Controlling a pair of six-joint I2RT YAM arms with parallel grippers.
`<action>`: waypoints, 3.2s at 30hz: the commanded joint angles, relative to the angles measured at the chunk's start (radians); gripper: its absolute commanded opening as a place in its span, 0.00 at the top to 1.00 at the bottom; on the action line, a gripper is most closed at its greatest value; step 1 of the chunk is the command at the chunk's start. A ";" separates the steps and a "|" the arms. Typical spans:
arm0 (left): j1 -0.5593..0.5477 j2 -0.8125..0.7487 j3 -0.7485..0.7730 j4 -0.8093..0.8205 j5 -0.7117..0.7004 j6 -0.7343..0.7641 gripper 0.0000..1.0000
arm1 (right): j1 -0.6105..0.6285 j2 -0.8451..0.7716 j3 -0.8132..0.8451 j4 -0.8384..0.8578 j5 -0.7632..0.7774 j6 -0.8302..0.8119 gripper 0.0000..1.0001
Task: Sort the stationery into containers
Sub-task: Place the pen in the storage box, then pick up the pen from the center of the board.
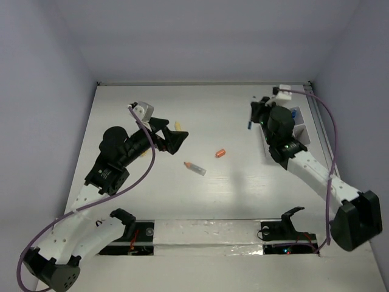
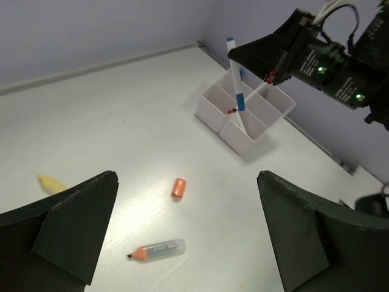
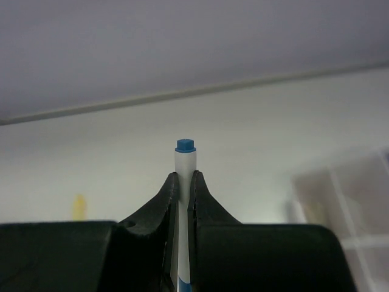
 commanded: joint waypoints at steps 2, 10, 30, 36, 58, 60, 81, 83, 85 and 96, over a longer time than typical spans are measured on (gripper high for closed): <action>0.005 -0.038 0.026 0.089 0.188 -0.025 0.01 | -0.065 -0.169 -0.173 -0.060 0.260 -0.034 1.00; -0.016 -0.036 0.025 0.073 0.132 -0.026 0.01 | -0.136 -0.178 -0.293 0.006 0.417 -0.155 1.00; -0.035 -0.046 0.026 0.054 0.089 0.001 0.01 | -0.179 0.111 -0.279 0.177 0.421 -0.264 0.97; -0.044 -0.046 0.025 0.054 0.086 0.001 0.01 | -0.179 0.096 -0.331 0.197 0.411 -0.227 0.90; -0.044 -0.026 0.029 0.025 0.002 0.001 0.01 | -0.156 -0.090 -0.214 -0.096 0.146 -0.144 0.54; -0.044 -0.020 0.032 0.013 -0.050 -0.002 0.01 | -0.117 -0.081 -0.144 -0.206 -0.113 -0.121 0.59; -0.026 -0.044 0.034 -0.036 -0.284 0.006 0.01 | 0.388 0.715 0.447 -0.649 -0.469 -0.239 0.28; -0.026 -0.043 0.034 -0.036 -0.281 0.007 0.01 | 0.402 0.738 0.461 -0.664 -0.435 -0.261 0.28; -0.026 -0.044 0.034 -0.036 -0.282 0.009 0.01 | 0.414 0.761 0.471 -0.685 -0.393 -0.268 0.31; -0.026 -0.061 0.028 -0.026 -0.266 0.009 0.03 | 0.434 0.775 0.488 -0.666 -0.240 -0.164 1.00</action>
